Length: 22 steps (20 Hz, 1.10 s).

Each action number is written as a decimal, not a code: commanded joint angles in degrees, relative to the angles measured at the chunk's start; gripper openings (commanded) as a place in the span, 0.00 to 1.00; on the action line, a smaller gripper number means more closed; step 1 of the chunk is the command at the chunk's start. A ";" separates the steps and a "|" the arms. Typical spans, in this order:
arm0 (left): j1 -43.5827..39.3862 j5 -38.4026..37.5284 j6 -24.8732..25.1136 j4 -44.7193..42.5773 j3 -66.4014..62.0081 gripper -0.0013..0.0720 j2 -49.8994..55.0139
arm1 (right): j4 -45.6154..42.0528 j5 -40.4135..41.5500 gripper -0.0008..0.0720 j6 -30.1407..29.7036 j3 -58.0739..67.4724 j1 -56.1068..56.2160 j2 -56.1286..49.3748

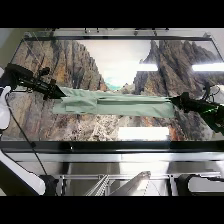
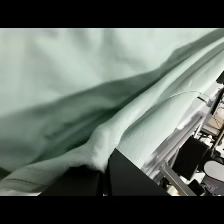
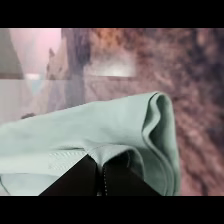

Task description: Fold the shirts.

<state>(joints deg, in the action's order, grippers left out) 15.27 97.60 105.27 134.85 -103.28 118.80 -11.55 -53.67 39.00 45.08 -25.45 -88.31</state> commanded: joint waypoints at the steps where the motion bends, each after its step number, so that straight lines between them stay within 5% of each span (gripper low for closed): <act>1: -0.42 0.17 -1.49 -0.26 -6.95 0.04 6.62 | 0.31 2.54 0.04 -3.87 0.55 0.68 -1.84; 6: -0.42 -2.21 -1.44 0.37 -8.90 0.05 8.48 | 0.26 3.26 0.05 -6.08 0.55 0.68 -1.81; 7: -0.33 -1.38 -1.44 1.42 -8.90 0.16 8.48 | 0.26 2.78 0.23 -6.08 0.55 0.63 -1.73; 8: 0.02 -0.15 -1.46 2.93 -8.90 0.54 8.48 | -0.09 2.12 0.50 -6.05 0.68 0.35 -1.42; 9: 0.46 1.38 -2.36 4.85 -8.90 1.00 8.35 | -1.40 1.14 0.55 -6.03 1.03 -0.17 -0.83; 11: 1.70 4.00 -3.98 7.41 -8.90 0.98 7.39 | -7.30 -2.69 0.58 -2.73 3.28 -2.36 1.29; 13: 3.15 5.05 -4.24 7.82 -8.90 0.98 5.33 | -18.73 -5.22 0.98 8.52 7.17 -4.98 3.32; 15: 4.76 6.01 -4.24 7.78 -8.87 0.98 2.80 | -28.59 -8.26 0.98 17.68 9.99 -5.97 3.19; 22: 6.71 5.97 -5.33 7.72 -8.87 0.98 -5.64 | -27.32 -10.88 0.98 19.10 10.08 0.39 -5.90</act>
<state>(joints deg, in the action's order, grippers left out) 21.52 103.39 100.44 142.58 -112.14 116.09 -38.15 -63.33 55.94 54.78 -27.59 -90.87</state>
